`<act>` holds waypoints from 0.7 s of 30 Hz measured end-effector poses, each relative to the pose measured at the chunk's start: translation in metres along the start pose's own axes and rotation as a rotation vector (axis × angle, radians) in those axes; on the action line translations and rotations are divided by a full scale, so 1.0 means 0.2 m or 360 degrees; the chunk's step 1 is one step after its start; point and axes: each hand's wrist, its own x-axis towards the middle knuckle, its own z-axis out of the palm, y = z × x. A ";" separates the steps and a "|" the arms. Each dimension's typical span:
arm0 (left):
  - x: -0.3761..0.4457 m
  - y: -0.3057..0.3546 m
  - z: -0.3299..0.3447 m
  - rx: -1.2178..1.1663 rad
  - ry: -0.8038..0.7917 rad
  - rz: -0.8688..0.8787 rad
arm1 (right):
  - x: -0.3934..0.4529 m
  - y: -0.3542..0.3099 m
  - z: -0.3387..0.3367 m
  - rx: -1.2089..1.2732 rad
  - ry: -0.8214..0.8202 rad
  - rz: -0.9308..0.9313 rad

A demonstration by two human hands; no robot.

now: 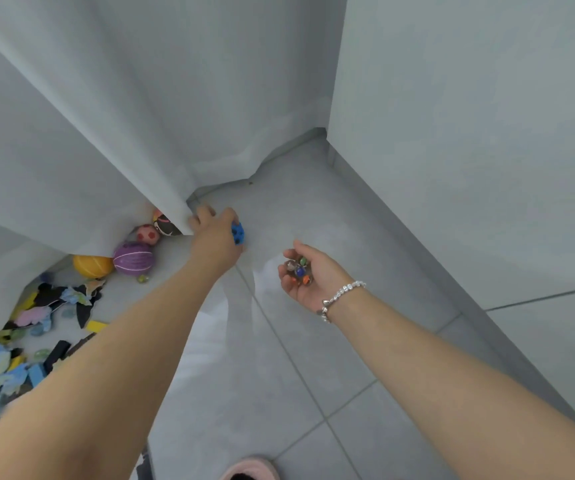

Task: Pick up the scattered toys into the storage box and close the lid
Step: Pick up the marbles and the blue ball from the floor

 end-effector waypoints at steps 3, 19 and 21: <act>-0.06 -0.09 -0.01 0.0049 -0.0004 -0.0031 | -0.02 0.04 -0.03 0.0001 -0.0001 0.0048; -0.77 -0.20 -0.37 -0.0766 -0.0194 -0.0056 | -0.05 0.39 0.26 -0.0296 -0.0297 0.0265; -0.78 -0.21 -0.34 -0.0734 -0.0183 -0.0025 | -0.05 0.40 0.26 -0.0462 -0.0360 0.0256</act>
